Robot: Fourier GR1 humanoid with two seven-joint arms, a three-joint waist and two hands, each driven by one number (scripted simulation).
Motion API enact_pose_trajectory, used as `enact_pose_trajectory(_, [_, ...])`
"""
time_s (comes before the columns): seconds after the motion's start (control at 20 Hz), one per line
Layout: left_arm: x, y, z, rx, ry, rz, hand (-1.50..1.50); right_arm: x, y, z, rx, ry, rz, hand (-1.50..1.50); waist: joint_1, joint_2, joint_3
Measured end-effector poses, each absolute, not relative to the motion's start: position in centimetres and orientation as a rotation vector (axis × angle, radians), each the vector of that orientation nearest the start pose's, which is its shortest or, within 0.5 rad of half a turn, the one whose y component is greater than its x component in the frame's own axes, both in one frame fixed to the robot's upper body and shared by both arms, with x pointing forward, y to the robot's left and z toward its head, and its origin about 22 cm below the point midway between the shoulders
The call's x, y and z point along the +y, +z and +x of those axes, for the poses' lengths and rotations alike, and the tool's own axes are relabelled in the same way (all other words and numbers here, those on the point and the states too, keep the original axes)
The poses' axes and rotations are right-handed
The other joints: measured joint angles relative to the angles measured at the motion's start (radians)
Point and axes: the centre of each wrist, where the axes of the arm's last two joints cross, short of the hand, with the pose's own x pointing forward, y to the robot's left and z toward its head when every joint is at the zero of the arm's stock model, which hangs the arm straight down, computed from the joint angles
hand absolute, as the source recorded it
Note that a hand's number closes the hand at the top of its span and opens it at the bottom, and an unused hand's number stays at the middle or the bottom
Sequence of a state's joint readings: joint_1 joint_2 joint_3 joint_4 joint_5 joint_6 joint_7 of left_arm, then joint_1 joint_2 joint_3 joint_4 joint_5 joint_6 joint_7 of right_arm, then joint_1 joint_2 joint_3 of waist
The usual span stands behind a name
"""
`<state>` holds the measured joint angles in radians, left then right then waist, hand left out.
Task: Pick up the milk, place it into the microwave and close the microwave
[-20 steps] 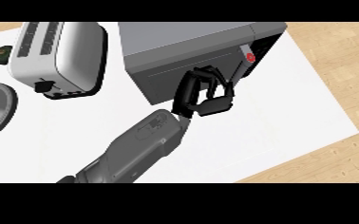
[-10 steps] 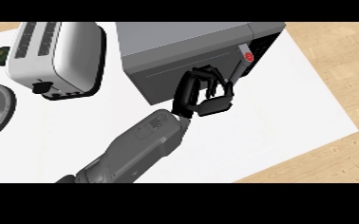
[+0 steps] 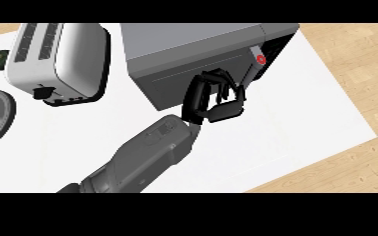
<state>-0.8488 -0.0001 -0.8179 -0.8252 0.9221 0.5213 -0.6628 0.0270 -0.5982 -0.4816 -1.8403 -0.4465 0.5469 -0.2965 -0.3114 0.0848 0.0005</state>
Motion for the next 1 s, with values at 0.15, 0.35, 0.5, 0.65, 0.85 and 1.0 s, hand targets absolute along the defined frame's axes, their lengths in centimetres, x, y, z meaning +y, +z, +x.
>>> enact_pose_trajectory(0.15, [1.1,2.0,33.1,-1.872,-0.084,-0.375,1.5,-41.9,18.0,20.4,-2.206,0.52,-0.023,-1.5,0.0,0.001,0.001])
enact_pose_trajectory(0.35, [1.0,2.0,33.1,-1.88,-0.088,-0.378,1.5,-42.6,18.6,20.7,-2.211,0.525,-0.037,-1.5,0.003,0.003,0.002])
enact_pose_trajectory(0.5, [0.8,2.1,33.1,-1.885,-0.087,-0.385,1.5,-43.0,18.5,21.0,-2.206,0.511,-0.019,-1.5,0.006,0.006,0.004])
enact_pose_trajectory(0.65, [0.7,2.1,33.1,-1.889,-0.087,-0.392,1.5,-43.5,18.4,21.3,-2.205,0.488,0.002,-1.5,0.009,0.009,0.005])
enact_pose_trajectory(0.85, [0.7,2.1,33.1,-1.89,-0.084,-0.393,1.5,-44.2,18.2,21.6,-2.209,0.455,0.025,-1.5,0.009,0.008,0.005])
enact_pose_trajectory(1.0, [0.6,2.1,33.1,-1.892,-0.087,-0.396,1.5,-44.8,18.2,21.9,-2.209,0.434,0.037,-1.5,0.011,0.009,0.006])
